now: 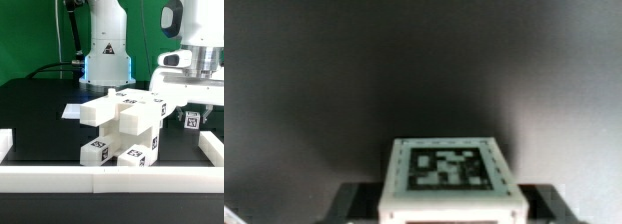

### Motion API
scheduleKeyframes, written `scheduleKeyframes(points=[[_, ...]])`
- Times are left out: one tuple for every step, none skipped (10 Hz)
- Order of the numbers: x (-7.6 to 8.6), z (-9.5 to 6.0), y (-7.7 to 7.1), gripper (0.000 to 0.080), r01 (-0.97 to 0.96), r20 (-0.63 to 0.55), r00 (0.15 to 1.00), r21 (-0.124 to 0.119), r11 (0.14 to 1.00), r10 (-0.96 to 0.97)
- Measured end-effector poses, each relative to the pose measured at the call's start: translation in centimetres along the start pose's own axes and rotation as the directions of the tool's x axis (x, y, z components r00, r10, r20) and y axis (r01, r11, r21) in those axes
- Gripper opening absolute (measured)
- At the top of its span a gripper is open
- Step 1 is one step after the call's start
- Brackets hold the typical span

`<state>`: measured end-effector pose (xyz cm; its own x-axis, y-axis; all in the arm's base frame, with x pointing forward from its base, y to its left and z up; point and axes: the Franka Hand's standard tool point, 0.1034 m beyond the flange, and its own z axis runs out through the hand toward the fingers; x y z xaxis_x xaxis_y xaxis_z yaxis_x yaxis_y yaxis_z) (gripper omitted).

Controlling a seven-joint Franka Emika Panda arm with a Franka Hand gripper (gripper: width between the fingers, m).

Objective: Assemble chair

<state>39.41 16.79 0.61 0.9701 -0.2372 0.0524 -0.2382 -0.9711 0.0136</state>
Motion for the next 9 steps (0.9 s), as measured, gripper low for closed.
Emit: scheduleKeyframes(points=[[0.2, -0.1, 0.2, 0.0279, -0.006, 0.000, 1.000, 0.000, 1.000, 0.006], [0.5, -0.4, 0.3, 0.0279, -0.014, 0.002, 1.000, 0.002, 1.000, 0.014], [0.8, -1.1, 0.5, 0.0279, -0.026, 0.012, 1.000, 0.004, 1.000, 0.026], [1.2, -2.2, 0.6, 0.0279, -0.041, 0.028, 0.999, 0.010, 0.999, 0.040], [1.8, -3.6, 0.8, 0.0279, -0.061, 0.039, 0.997, 0.021, 0.998, 0.060], [2.4, -4.8, 1.0, 0.0279, -0.078, 0.048, 0.996, 0.032, 0.996, 0.076], [3.0, -6.0, 1.2, 0.0279, -0.090, 0.058, 0.994, 0.043, 0.995, 0.087], [4.0, -7.6, 1.8, 0.0279, -0.108, 0.068, 0.992, 0.059, 0.992, 0.104], [4.7, -8.7, 2.1, 0.0279, -0.122, 0.082, 0.990, 0.068, 0.990, 0.117]])
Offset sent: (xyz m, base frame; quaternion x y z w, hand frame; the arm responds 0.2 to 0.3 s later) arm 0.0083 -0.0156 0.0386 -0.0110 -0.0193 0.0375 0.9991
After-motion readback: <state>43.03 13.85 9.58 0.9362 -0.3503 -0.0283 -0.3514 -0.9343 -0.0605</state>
